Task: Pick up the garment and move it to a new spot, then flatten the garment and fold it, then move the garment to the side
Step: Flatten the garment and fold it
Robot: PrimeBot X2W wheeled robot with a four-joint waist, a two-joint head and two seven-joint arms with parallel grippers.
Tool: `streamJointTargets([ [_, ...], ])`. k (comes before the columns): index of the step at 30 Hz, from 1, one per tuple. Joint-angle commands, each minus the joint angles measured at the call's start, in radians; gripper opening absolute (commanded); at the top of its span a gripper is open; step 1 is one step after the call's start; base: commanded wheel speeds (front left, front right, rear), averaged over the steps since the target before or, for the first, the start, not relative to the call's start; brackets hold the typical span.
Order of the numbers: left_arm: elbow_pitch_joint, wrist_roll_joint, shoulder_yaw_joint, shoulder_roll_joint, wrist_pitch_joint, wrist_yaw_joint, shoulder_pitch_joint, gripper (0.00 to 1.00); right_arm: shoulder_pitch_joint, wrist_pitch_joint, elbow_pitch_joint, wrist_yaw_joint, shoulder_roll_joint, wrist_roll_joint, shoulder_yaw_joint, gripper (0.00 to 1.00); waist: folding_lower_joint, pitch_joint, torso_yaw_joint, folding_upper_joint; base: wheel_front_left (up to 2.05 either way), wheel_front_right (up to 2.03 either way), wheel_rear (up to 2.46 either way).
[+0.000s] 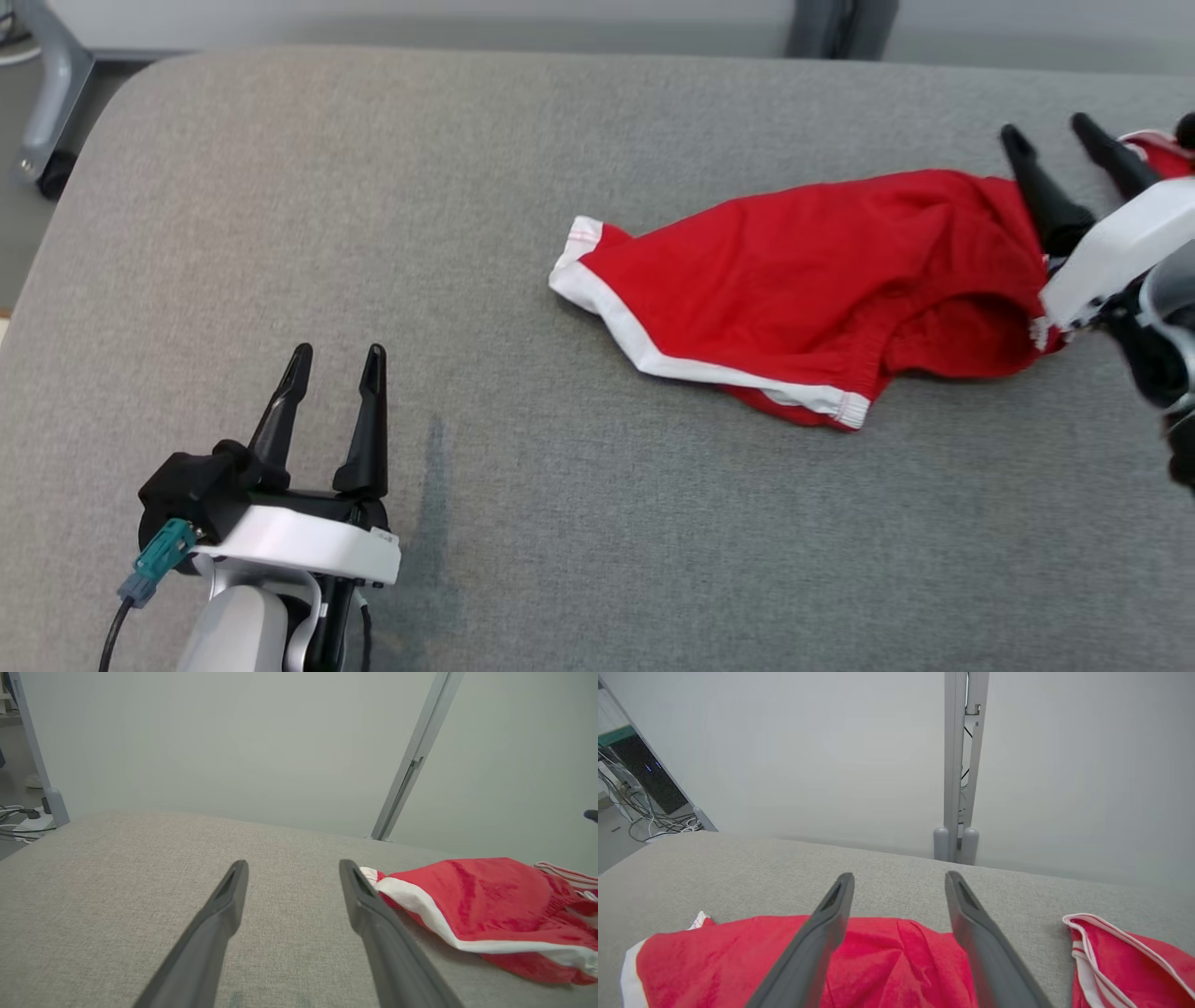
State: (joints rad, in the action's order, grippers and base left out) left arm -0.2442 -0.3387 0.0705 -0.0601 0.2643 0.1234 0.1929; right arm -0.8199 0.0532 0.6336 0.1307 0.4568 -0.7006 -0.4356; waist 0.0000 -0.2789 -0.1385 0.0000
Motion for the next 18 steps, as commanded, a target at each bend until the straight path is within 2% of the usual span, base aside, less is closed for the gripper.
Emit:
streamJointTargets([
  [1, -0.005, 0.007, -0.009, -0.006, -0.001, 0.005, -0.008, 1.0, 0.032, -0.06, -0.009, 0.0, -0.006, 0.006, -0.018, 1.0, 0.0, 0.043, 0.033, 0.0, 0.0, 0.0, 0.0],
  [8, 0.004, 0.021, -0.041, -0.009, -0.001, 0.005, -0.063, 1.0, 0.199, -0.272, -0.126, 0.0, -0.045, -0.015, -0.022, 1.0, 0.0, 0.144, 0.11, 0.0, 0.0, 0.0, 0.0],
  [13, 0.025, 0.031, -0.073, -0.011, -0.001, -0.003, -0.102, 1.0, 0.35, -0.314, -0.219, 0.0, -0.095, 0.033, 0.05, 1.0, 0.0, 0.189, 0.157, 0.0, 0.0, 0.0, 0.0],
  [18, 0.045, 0.042, -0.101, -0.015, -0.001, -0.007, -0.132, 1.0, 0.522, -0.319, -0.368, 0.0, -0.181, 0.152, 0.193, 1.0, 0.0, 0.212, 0.182, 0.0, 0.0, 0.0, 0.0],
])
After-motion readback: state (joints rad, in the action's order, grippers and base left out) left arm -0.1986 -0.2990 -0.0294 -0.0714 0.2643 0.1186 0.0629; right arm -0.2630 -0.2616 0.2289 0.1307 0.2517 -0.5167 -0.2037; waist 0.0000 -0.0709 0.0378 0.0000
